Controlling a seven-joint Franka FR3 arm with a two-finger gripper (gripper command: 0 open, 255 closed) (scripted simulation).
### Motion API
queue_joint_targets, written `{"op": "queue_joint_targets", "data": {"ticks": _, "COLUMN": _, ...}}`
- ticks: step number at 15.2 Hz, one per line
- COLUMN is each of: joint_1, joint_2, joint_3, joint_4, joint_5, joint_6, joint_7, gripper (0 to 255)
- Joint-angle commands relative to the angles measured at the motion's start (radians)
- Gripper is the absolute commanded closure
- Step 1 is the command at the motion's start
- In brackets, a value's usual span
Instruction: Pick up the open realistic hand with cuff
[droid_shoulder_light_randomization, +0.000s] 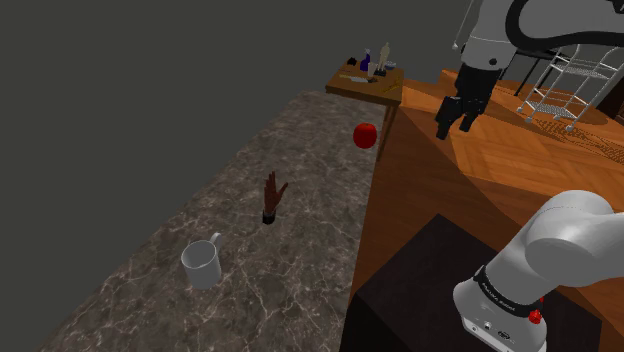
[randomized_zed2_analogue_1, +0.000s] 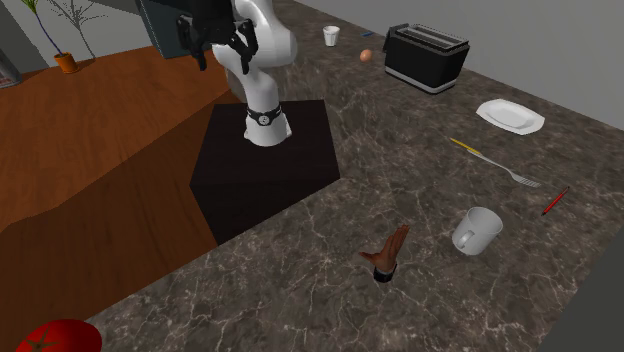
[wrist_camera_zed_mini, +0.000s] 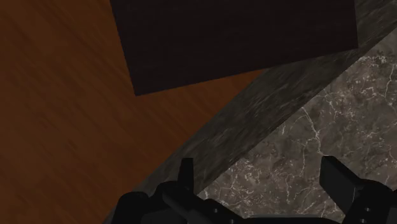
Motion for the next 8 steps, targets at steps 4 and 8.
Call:
{"op": "queue_joint_targets", "data": {"ticks": 4, "joint_1": -0.003, "joint_2": 0.008, "joint_3": 0.062, "joint_4": -0.049, "joint_5": 0.072, "joint_6": 0.056, "joint_7": 0.143, "gripper": 0}}
{"op": "queue_joint_targets", "data": {"ticks": 8, "joint_1": -0.003, "joint_2": 0.048, "joint_3": 0.147, "joint_4": -0.092, "joint_5": 0.167, "joint_6": 0.148, "joint_7": 0.327, "gripper": 0}}
